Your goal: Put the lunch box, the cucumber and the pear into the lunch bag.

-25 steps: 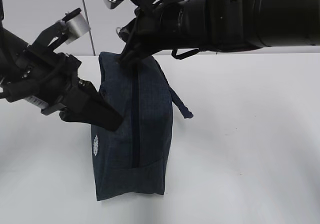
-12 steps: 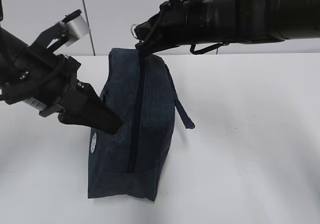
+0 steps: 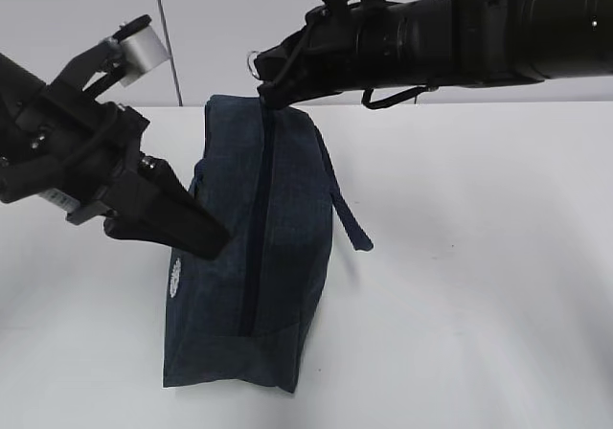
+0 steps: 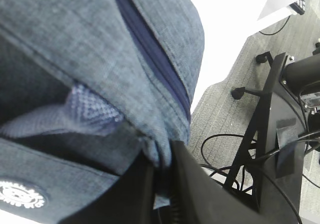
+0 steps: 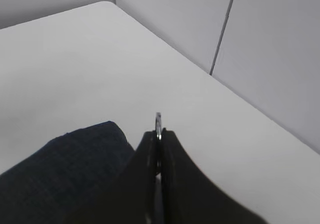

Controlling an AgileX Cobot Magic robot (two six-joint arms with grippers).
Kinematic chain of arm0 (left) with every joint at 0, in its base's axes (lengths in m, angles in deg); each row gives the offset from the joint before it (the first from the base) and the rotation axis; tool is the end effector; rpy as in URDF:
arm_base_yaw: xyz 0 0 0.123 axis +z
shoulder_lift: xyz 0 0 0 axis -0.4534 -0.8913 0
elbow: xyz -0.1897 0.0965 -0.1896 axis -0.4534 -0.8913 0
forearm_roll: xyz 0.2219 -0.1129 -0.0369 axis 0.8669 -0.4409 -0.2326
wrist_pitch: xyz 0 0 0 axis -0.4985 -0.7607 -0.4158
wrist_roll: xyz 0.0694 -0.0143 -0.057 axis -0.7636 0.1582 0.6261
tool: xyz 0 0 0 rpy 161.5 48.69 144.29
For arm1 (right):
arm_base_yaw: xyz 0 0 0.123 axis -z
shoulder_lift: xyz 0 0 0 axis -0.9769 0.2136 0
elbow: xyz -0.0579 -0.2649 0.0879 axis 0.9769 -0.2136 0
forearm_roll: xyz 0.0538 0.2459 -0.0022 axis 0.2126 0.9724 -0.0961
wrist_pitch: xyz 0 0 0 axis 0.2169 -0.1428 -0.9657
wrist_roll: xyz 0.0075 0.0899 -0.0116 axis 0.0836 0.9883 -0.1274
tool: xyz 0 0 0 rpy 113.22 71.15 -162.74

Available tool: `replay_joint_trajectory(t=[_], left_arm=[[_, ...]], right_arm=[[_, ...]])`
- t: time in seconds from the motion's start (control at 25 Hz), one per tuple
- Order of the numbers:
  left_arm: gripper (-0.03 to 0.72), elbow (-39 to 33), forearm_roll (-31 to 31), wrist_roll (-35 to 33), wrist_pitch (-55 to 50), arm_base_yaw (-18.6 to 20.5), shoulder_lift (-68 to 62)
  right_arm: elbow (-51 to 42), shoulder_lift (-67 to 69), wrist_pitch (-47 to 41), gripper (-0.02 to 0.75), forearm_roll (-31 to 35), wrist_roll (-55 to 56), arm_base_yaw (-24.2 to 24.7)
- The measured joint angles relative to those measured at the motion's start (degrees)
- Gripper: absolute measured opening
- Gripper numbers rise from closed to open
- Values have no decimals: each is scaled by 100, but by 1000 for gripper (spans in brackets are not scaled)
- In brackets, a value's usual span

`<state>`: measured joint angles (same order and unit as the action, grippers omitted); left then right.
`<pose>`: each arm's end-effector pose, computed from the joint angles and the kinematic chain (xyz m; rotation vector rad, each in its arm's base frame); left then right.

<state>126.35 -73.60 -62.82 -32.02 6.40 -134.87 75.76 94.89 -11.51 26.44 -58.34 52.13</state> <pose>0.2394 -0.1531 0.2686 1.0208 2.4804 -1.0023 0.3741 0.2111 0.2712 -0.8652 1.7269 0.4417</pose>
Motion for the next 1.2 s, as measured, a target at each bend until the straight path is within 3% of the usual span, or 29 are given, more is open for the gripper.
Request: replay_joint_trajectory(t=[0.44, 0.76, 1.2], left_arm=[[4, 0, 499, 174, -166, 0, 465], [4, 0, 856, 511, -52, 0, 556], [4, 0, 1499, 1242, -180, 0, 563]], right_arm=[[54, 231, -506, 18, -25, 509, 153], [54, 276, -1521, 18, -187, 1205, 702], [88, 759, -1761, 18, -141, 1515, 734]])
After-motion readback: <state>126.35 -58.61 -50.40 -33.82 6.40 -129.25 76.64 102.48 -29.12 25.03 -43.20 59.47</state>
